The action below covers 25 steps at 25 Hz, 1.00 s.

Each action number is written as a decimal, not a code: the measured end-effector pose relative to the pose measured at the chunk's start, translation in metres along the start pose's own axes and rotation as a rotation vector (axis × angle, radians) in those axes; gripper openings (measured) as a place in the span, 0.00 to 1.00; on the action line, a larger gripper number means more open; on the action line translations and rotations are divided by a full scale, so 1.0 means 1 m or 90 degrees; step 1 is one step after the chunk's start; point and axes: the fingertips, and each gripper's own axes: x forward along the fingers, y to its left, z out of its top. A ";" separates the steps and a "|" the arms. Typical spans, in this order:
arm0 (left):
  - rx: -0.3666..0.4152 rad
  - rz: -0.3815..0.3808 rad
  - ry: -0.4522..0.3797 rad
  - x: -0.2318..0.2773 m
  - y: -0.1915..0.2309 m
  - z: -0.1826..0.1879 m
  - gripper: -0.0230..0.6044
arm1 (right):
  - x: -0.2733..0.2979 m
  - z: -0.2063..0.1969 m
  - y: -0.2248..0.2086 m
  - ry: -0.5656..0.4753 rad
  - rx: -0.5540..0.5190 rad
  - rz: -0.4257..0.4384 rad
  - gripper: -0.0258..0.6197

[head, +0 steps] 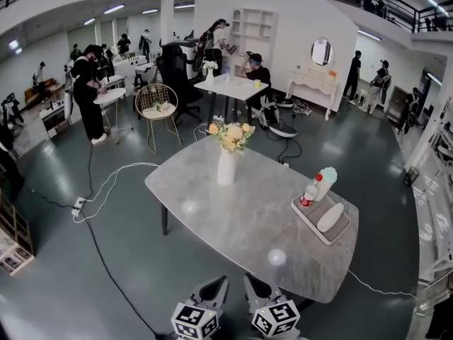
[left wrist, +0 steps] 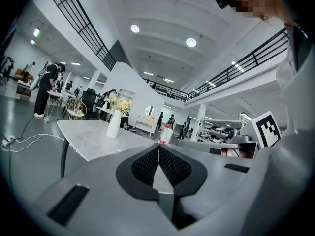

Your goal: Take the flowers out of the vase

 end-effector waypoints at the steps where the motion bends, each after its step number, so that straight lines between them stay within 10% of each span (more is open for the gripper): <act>1: -0.001 -0.002 0.001 0.003 0.005 0.003 0.04 | 0.006 0.001 -0.001 0.000 0.001 -0.002 0.04; 25: 0.014 -0.044 0.018 0.046 0.105 0.028 0.04 | 0.123 -0.003 0.006 0.000 0.009 -0.005 0.04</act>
